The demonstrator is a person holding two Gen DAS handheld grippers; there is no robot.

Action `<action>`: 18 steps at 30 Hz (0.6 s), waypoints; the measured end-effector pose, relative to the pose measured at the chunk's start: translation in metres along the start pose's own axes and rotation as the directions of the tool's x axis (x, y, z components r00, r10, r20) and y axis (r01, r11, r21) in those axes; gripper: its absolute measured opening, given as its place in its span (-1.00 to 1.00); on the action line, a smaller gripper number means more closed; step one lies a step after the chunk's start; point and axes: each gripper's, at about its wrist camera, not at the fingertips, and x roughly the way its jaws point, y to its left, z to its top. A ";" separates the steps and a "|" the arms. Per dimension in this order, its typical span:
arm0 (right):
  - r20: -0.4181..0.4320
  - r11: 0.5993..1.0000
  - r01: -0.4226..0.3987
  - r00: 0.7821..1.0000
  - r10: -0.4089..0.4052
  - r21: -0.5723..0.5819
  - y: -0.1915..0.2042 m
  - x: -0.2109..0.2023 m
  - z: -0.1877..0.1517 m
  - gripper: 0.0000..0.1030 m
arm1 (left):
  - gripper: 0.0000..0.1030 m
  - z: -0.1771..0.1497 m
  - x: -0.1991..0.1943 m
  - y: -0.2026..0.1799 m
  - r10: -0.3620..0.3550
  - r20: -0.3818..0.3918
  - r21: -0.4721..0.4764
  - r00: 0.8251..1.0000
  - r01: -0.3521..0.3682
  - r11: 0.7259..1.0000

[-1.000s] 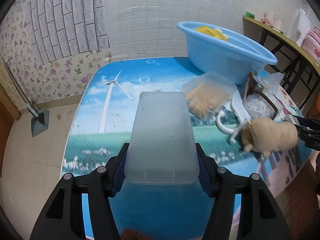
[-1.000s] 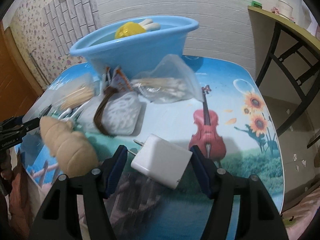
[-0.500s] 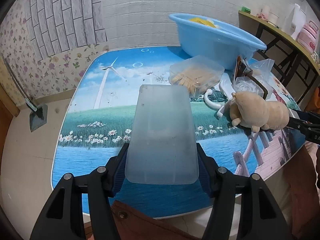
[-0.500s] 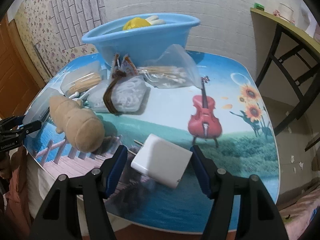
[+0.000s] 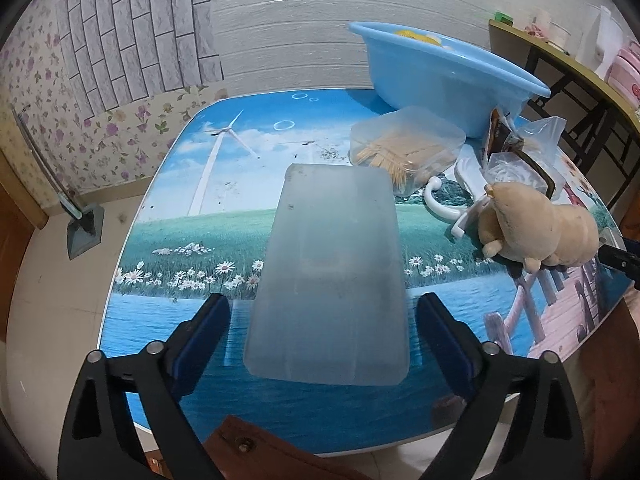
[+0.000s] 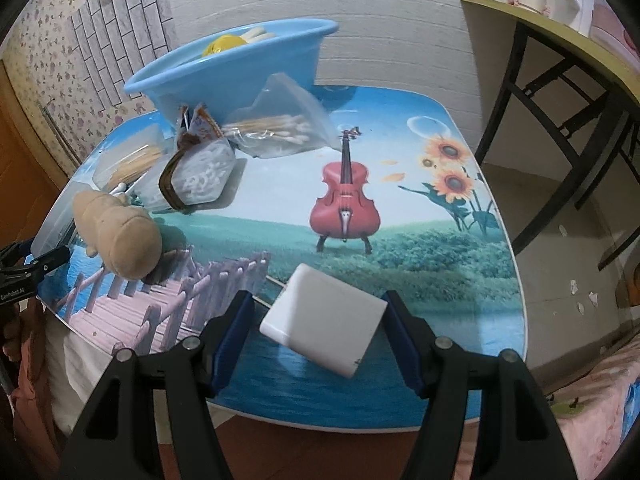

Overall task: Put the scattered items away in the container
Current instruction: 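Lift the frosted box with left gripper while right lifts the white charger, then hold the frosted box and white charger above the table with both grippers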

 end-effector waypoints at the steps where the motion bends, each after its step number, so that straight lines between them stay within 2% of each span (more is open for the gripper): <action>1: -0.003 1.000 0.006 1.000 -0.006 0.003 0.001 0.000 0.000 0.26 | 0.87 0.000 0.000 0.000 -0.002 0.002 0.003 1.000 0.002 1.000; 6: -0.029 1.000 0.013 0.999 -0.013 0.001 0.007 -0.001 0.001 0.26 | 0.95 0.000 0.002 0.000 -0.008 0.003 0.010 1.000 0.008 1.000; 13: -0.017 0.999 0.032 0.999 -0.032 0.016 0.008 -0.002 -0.003 0.28 | 0.99 -0.001 0.003 -0.002 -0.008 0.018 0.011 1.000 0.008 1.000; 18: 0.011 0.999 0.038 0.999 -0.038 -0.012 0.018 0.005 0.000 0.56 | 0.99 -0.002 0.003 -0.003 -0.007 0.035 0.012 0.999 0.006 1.000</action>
